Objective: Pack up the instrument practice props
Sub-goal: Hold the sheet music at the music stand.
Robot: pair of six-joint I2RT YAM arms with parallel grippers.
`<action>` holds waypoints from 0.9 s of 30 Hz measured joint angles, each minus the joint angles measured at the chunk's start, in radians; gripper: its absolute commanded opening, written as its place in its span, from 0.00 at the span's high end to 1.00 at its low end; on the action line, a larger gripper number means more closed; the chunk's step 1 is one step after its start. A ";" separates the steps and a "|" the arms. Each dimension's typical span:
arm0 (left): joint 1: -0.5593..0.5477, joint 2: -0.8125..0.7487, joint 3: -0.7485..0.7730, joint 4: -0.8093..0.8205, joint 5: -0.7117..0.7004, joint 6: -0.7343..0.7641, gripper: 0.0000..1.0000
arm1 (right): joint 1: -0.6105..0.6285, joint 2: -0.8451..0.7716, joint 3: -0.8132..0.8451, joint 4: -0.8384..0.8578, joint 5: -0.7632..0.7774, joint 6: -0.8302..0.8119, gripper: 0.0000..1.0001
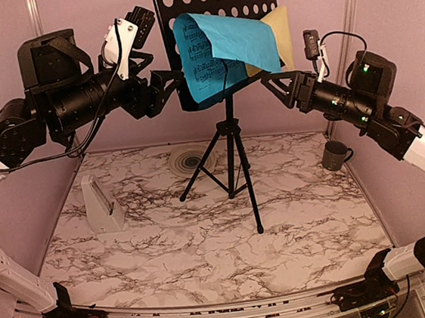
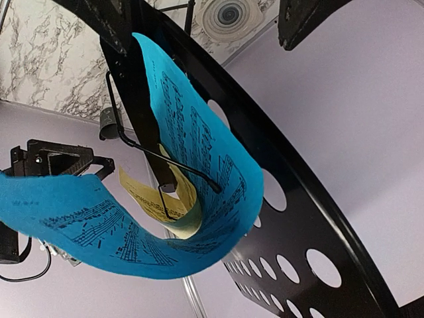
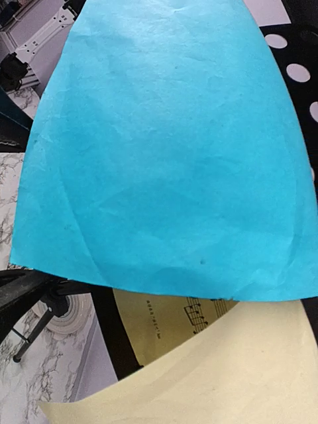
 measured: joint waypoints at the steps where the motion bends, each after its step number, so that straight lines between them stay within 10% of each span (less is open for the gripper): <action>1: 0.000 0.001 0.008 0.001 0.000 0.002 0.23 | 0.000 -0.008 0.005 -0.003 -0.001 0.003 0.41; 14: 0.000 0.046 0.156 0.001 -0.002 0.019 0.17 | 0.000 0.105 0.347 -0.058 -0.008 -0.055 0.39; 27: -0.008 0.102 0.288 0.029 0.056 0.066 0.33 | 0.000 0.323 0.526 0.020 0.068 -0.126 0.37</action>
